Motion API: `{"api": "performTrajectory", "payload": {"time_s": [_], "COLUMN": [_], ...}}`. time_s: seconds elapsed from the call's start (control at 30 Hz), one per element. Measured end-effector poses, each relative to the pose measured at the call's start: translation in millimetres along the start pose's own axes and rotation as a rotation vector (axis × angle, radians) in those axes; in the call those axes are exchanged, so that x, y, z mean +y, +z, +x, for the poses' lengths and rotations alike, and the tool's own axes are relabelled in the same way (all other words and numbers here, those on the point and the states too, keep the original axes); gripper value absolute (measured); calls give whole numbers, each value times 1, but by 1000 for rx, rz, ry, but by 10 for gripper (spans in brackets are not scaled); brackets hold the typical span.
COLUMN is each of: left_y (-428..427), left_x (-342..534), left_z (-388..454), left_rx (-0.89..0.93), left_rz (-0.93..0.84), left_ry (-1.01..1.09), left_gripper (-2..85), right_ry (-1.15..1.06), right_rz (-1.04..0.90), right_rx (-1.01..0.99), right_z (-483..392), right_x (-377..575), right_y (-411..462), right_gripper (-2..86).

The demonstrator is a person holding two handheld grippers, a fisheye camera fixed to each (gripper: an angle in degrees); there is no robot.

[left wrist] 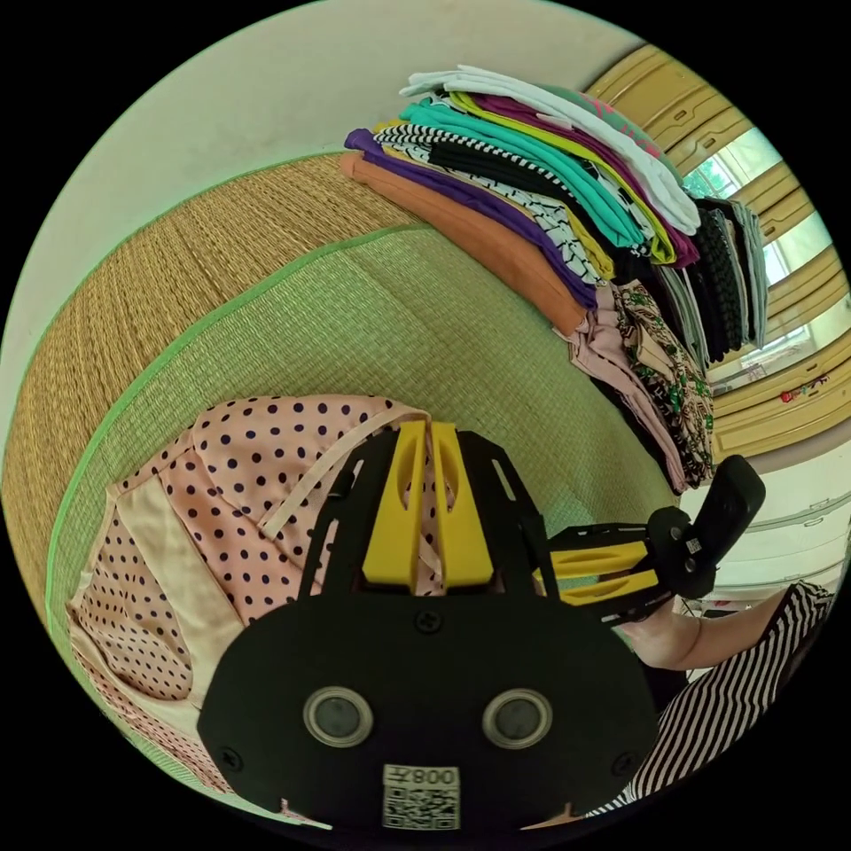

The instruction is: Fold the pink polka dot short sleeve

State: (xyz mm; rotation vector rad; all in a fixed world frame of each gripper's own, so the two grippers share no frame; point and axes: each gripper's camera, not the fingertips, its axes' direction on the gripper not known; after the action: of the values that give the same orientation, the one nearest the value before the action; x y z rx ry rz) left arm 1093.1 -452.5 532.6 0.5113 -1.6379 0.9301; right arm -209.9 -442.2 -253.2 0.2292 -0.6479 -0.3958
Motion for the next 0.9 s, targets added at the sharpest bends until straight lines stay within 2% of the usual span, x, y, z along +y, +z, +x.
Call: {"api": "performTrajectory", "payload": {"time_s": [0.27, 0.43, 0.9], "left_y": [-29, -61, -45], "left_x": [22, 66, 176], "left_z": [-31, -77, -174], "left_rx": [139, 258, 260], "left_rz": [107, 206, 207], "left_ry": [-54, -143, -333], "left_gripper": [8, 7, 8], "right_ry": [-33, -98, -168], "right_rz": [37, 65, -82], "right_rx": [24, 12, -67], "right_z": [-5, -19, -29], "right_x": [-2, -7, -29], "right_y": [-4, -6, 32], "right_gripper": [13, 7, 2]}}
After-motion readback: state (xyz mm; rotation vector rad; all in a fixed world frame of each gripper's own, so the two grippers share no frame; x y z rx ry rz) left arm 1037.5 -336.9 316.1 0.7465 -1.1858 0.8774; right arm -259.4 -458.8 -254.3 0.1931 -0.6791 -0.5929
